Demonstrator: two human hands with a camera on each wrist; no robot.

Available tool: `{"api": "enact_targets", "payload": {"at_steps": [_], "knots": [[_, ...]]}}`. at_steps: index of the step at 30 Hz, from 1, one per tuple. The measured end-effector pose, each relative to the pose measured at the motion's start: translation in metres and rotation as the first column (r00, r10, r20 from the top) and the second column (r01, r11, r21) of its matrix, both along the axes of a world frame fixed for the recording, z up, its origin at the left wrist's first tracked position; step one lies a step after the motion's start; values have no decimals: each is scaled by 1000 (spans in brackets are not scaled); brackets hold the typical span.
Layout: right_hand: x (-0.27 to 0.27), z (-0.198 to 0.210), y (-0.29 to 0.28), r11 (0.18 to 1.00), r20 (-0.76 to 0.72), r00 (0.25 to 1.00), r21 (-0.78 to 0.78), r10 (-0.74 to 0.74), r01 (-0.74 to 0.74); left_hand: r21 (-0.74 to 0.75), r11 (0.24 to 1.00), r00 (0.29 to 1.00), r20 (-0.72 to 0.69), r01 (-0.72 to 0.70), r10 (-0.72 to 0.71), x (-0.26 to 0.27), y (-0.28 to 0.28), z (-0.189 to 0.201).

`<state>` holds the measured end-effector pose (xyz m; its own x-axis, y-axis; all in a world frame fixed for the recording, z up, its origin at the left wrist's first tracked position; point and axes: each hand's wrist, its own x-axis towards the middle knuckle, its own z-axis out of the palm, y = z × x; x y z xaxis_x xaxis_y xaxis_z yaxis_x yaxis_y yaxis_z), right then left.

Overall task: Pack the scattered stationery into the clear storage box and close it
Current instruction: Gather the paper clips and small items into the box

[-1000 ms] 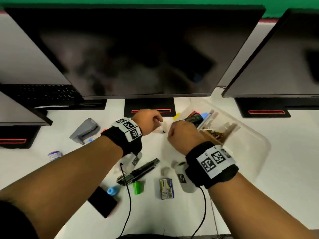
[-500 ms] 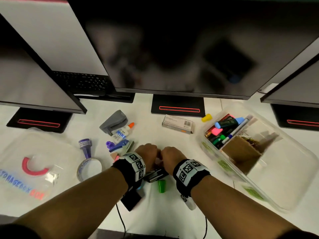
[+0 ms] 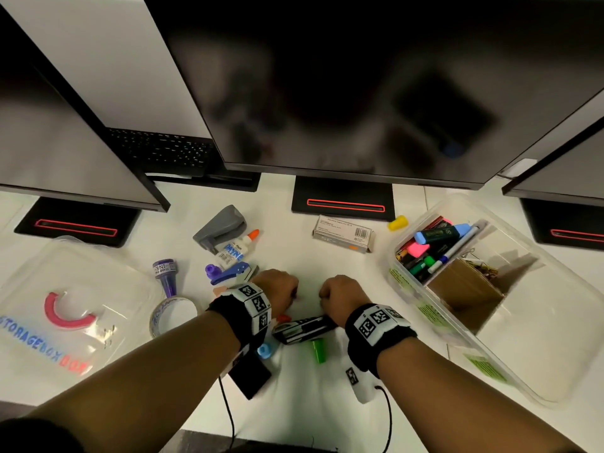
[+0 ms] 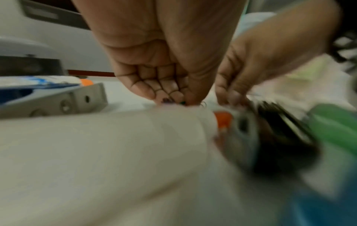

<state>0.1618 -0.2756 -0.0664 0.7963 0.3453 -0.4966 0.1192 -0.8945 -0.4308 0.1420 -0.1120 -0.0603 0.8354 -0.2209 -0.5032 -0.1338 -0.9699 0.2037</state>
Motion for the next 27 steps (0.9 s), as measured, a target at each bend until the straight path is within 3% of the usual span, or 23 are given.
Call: {"api": "enact_targets", "payload": {"at_steps": [3,5,9,15,22,27], "knots": [[3,0,-2,1000,-19,1000,13,-18,18,-185,958,973,29,-219,228,9,16,11],[2,0,0,999,-21,1000,28,-18,19,-244,926,949,55,-289,311,12,30,22],[-7,6,20,996,-24,999,77,38,-36,-266,894,913,94,-361,397,10,60,39],[-31,2,57,968,-8,972,97,234,-232,-233,853,859,106,-467,500,-16,96,40],[-23,0,46,992,93,988,28,122,-125,-297,762,777,91,-575,622,-44,125,35],[-3,0,23,993,80,997,-114,5,4,-259,763,774,80,-592,628,-57,139,34]]}}
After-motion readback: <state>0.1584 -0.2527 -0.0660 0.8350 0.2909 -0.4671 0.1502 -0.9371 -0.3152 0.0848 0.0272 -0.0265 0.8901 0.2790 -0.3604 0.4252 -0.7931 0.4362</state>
